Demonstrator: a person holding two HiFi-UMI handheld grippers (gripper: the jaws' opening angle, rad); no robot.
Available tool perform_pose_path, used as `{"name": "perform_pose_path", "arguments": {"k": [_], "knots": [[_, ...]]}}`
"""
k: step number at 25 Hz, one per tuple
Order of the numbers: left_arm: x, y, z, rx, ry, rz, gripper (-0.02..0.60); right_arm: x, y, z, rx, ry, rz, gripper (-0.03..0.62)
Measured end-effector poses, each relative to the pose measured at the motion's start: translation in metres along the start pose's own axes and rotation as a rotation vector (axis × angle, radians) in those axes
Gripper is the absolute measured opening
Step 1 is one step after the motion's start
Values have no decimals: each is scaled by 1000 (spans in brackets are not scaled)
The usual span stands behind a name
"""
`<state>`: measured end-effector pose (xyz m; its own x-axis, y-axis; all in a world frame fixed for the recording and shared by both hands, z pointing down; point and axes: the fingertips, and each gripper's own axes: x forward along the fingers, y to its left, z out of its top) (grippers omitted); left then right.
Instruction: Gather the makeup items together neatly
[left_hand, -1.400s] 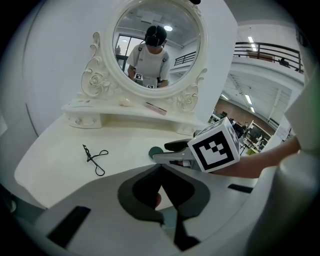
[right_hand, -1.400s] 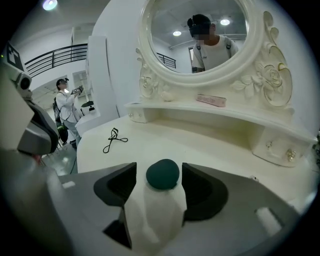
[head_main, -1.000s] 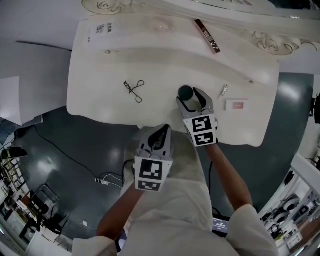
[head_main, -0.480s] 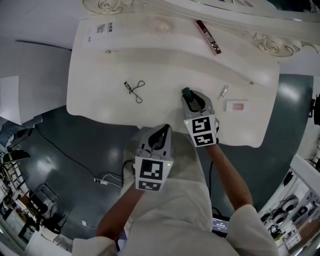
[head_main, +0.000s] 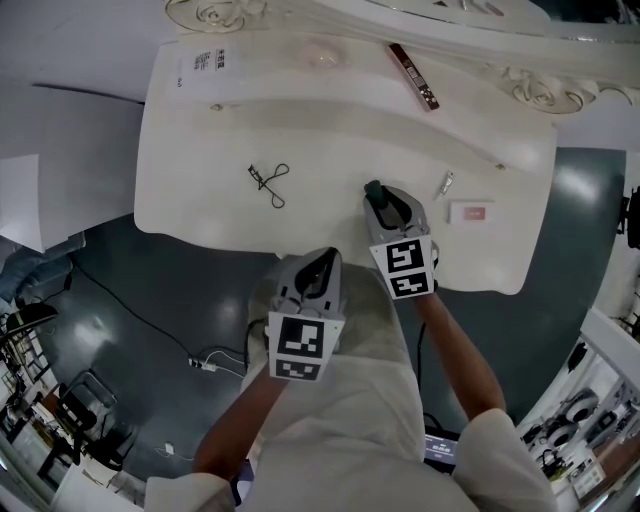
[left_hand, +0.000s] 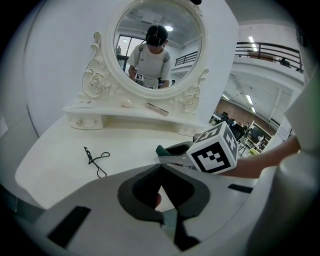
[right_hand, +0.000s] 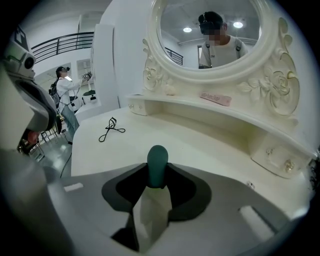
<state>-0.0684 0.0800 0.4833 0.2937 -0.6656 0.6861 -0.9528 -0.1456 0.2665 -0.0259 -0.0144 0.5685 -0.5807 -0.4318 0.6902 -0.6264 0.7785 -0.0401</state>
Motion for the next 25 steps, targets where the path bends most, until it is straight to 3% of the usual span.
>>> {"name": "perform_pose_path", "arguments": {"k": [17,25], "knots": [[13,-10,0,25,19,-26,9,-29,-11,-6,36,-28,32,118],[16,-16,-6,36,36,-32,9,-51,2,-18,-92,-7,122,118]]}}
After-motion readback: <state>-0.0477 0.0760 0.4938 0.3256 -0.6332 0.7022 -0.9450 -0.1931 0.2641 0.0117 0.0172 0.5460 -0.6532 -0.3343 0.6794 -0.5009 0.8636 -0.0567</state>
